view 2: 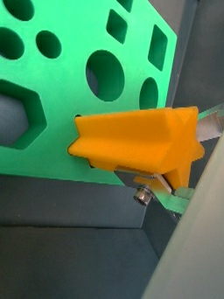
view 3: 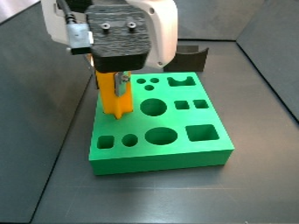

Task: Pick up the star object. Move up. Move to above the board. Insert the star object.
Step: Insert the star object.

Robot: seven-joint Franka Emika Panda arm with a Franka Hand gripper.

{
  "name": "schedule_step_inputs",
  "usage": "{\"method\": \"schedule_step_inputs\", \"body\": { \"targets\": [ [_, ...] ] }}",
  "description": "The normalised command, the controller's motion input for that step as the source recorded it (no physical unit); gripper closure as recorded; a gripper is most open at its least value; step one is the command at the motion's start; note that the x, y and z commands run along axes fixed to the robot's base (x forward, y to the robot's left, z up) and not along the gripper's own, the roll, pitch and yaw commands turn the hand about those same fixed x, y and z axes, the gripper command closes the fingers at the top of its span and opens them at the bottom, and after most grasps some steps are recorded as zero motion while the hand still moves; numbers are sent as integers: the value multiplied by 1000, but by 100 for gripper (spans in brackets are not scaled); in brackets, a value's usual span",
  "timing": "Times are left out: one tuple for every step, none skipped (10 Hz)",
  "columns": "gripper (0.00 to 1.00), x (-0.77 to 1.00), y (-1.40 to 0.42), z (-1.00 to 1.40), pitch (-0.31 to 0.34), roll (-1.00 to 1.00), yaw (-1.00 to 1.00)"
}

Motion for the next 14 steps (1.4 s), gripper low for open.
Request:
{"method": "schedule_step_inputs", "body": {
  "targets": [
    [100, 26, 0, -569, 163, 0, -791],
    [100, 309, 0, -111, 40, -161, -329],
    [100, 80, 0, -9, 0, -44, -51],
    [100, 117, 0, -177, 49, 0, -271],
    [100, 103, 0, -371, 107, 29, -637],
    [100, 46, 3, -360, 103, 24, -654],
    [100, 231, 0, 40, 27, 0, -71],
    [100, 0, 0, -37, 0, 0, 0],
    [100, 0, 0, -849, 0, 97, -71],
    [100, 9, 0, -931, 90, 81, -240],
    [100, 63, 0, -803, 144, 106, -280],
    [100, 57, -20, -729, 174, 114, -269],
    [100, 143, -80, -623, 231, 94, -314],
    [100, 111, -100, -517, 289, 0, -509]
  ]
}}
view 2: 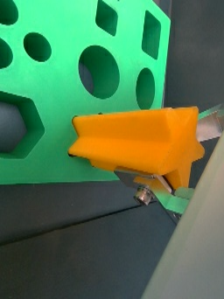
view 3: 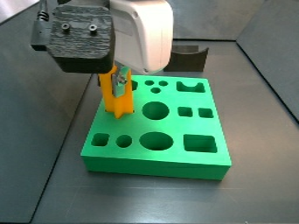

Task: Pick up the star object. Move up. Move to above the board. Insert the star object.
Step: Insert the star object.

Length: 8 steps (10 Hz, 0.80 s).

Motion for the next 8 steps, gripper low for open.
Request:
{"method": "schedule_step_inputs", "body": {
  "targets": [
    [100, 129, -129, -377, 389, 0, -329],
    [100, 109, 0, -246, 449, -137, -137],
    [100, 49, 0, -157, 446, -256, 31],
    [100, -6, 163, -180, 309, -333, 303],
    [100, 0, 197, -129, 203, -347, 314],
    [100, 0, 197, -189, 61, -473, 334],
    [100, -43, 186, -323, 0, -406, 271],
    [100, -100, 6, -343, -51, -206, 231]
  ]
}}
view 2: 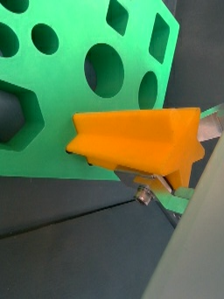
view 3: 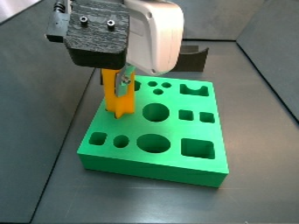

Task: Pick up the star object. Move up. Move to above the board. Insert the star object.
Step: Insert the star object.

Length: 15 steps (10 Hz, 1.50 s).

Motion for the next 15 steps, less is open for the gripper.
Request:
{"method": "schedule_step_inputs", "body": {
  "targets": [
    [100, -71, 0, -489, 0, -86, 9],
    [100, 0, 0, -723, 174, -111, -143],
    [100, 0, -31, -620, 201, -134, -249],
    [100, 209, 0, -414, 130, -287, -29],
    [100, 66, 31, -397, 60, -314, 0],
    [100, 0, 0, -191, 0, -80, 29],
    [100, 0, 0, -237, 0, 20, 74],
    [100, -71, 0, -763, 0, 0, 80],
    [100, 0, 0, -1000, 59, 0, 71],
    [100, 0, 0, -1000, 44, 0, 83],
    [100, 0, 0, -1000, 27, 0, 106],
    [100, 0, 0, -1000, 16, 0, 114],
    [100, 46, 37, -846, 0, -157, 154],
    [100, 131, 0, -194, 0, -6, 63],
    [100, 0, 0, -26, 0, 0, 0]
  ]
}}
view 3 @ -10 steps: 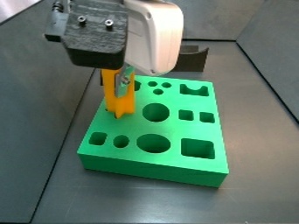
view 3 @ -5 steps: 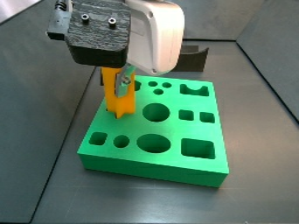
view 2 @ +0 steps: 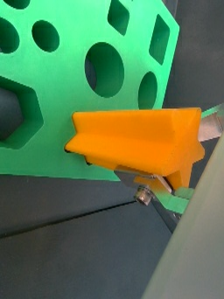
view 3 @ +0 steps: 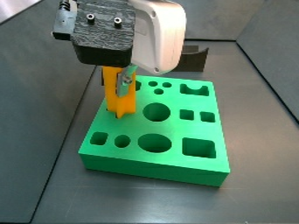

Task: Pick up the star object. Move up. Move to above the board. Insert the star object.
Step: Insert the star object.

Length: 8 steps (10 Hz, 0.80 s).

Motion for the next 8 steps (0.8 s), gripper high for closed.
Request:
{"method": "schedule_step_inputs", "body": {
  "targets": [
    [100, 0, 0, -760, 70, 0, -126],
    [100, 54, 0, -697, 211, -30, -526],
    [100, 40, 0, -563, 253, -90, -623],
    [100, 183, -200, -329, 266, -229, -451],
    [100, 251, -66, -377, 260, -201, -217],
    [100, 0, 0, -543, 91, -187, 14],
    [100, 0, 0, -309, 0, -156, 129],
    [100, 0, 0, -260, 0, -207, 283]
  ]
}}
